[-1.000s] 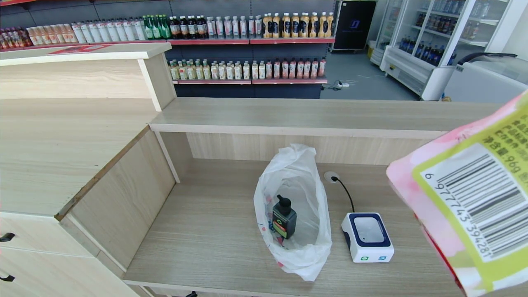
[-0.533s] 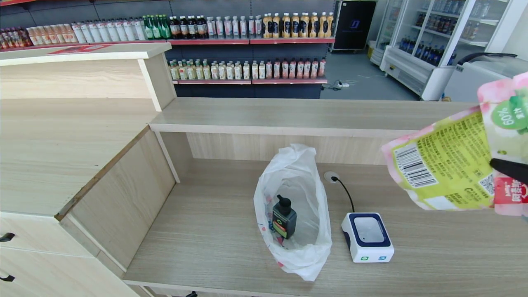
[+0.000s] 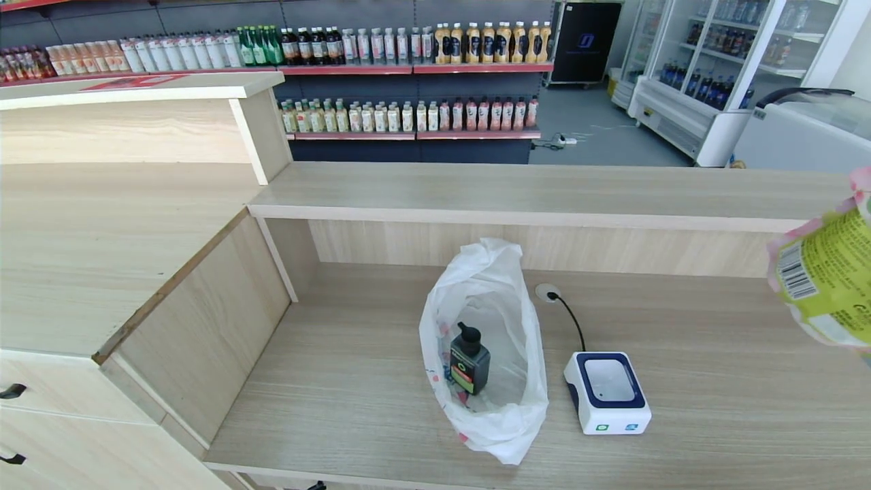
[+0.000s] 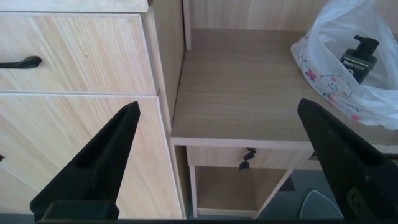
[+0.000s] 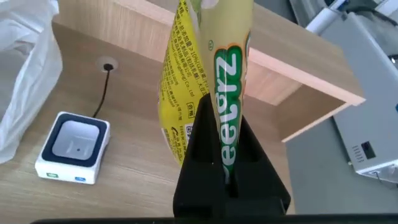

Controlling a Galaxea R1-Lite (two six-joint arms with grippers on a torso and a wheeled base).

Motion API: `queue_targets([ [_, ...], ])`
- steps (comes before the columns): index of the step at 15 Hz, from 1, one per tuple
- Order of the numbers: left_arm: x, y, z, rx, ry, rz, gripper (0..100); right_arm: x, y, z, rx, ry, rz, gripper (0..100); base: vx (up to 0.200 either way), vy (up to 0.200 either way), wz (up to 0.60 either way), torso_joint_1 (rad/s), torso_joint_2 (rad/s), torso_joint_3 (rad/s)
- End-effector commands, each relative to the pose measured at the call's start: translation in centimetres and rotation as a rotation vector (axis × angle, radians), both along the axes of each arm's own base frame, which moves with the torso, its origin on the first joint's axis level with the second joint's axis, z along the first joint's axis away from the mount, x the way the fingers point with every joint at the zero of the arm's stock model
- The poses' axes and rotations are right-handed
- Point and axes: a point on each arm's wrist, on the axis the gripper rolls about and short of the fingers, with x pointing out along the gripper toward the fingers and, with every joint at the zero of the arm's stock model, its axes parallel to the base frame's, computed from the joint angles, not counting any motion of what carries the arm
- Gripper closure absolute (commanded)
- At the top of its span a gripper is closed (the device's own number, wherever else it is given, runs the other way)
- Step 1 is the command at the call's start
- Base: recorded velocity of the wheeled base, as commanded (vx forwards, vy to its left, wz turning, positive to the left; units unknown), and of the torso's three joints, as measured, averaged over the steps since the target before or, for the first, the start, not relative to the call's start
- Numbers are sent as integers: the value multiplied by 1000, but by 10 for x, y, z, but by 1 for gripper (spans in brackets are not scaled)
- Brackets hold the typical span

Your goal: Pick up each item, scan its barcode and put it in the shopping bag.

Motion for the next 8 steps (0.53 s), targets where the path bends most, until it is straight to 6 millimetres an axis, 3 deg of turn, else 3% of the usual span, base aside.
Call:
queue_targets([
  [1, 0, 0, 0, 0, 1, 1, 0, 7, 6, -5, -41, 16, 50, 100, 0, 0, 600, -12, -2, 2],
  [7, 0, 0, 0, 0, 1, 1, 0, 52, 14, -35, -329, 161, 176, 100, 0, 0, 600, 2, -1, 5],
  [8, 0, 0, 0, 0, 1, -1, 0, 61, 13, -39, -386, 167, 185, 100, 0, 0, 0, 0, 0, 0],
])
